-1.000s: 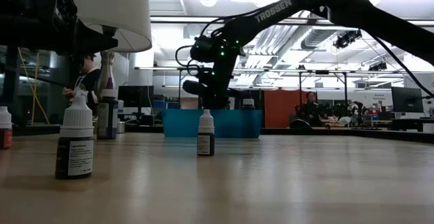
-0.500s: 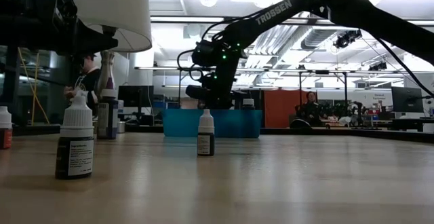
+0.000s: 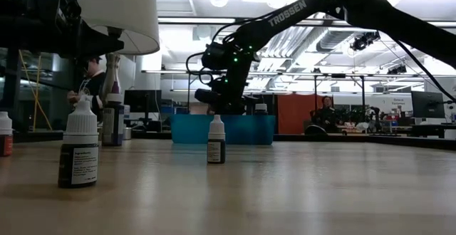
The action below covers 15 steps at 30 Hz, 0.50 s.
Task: Pick & Place food coloring
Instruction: Put the small green food coloring bottle into the blue bin, then put the small red food coloring bottle into the blue bin
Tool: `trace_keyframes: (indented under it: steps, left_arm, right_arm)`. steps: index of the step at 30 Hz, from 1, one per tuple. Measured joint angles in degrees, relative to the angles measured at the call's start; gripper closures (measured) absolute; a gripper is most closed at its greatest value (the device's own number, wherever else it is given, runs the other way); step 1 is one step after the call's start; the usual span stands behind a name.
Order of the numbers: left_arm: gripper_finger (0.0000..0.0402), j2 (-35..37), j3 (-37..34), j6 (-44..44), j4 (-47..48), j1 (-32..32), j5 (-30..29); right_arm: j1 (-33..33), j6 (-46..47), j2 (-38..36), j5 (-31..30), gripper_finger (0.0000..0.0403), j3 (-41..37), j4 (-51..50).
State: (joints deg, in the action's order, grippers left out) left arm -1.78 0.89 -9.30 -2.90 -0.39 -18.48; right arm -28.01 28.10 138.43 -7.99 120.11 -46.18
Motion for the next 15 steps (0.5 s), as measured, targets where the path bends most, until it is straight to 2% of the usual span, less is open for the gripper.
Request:
trace_keyframes:
  steps: [9, 15]
  left_arm:
    - [0.0401, 0.0, 0.0, 0.0, 0.0, 0.0, 0.0]
    - [0.0401, 0.0, 0.0, 0.0, 0.0, 0.0, 0.0]
  right_arm:
    - [-0.2, -1.4, -1.0, 0.0, 0.0247, 0.0, 0.1]
    - [-1.1, -4.2, -4.7, -0.1, 0.0237, 0.0, 0.5]
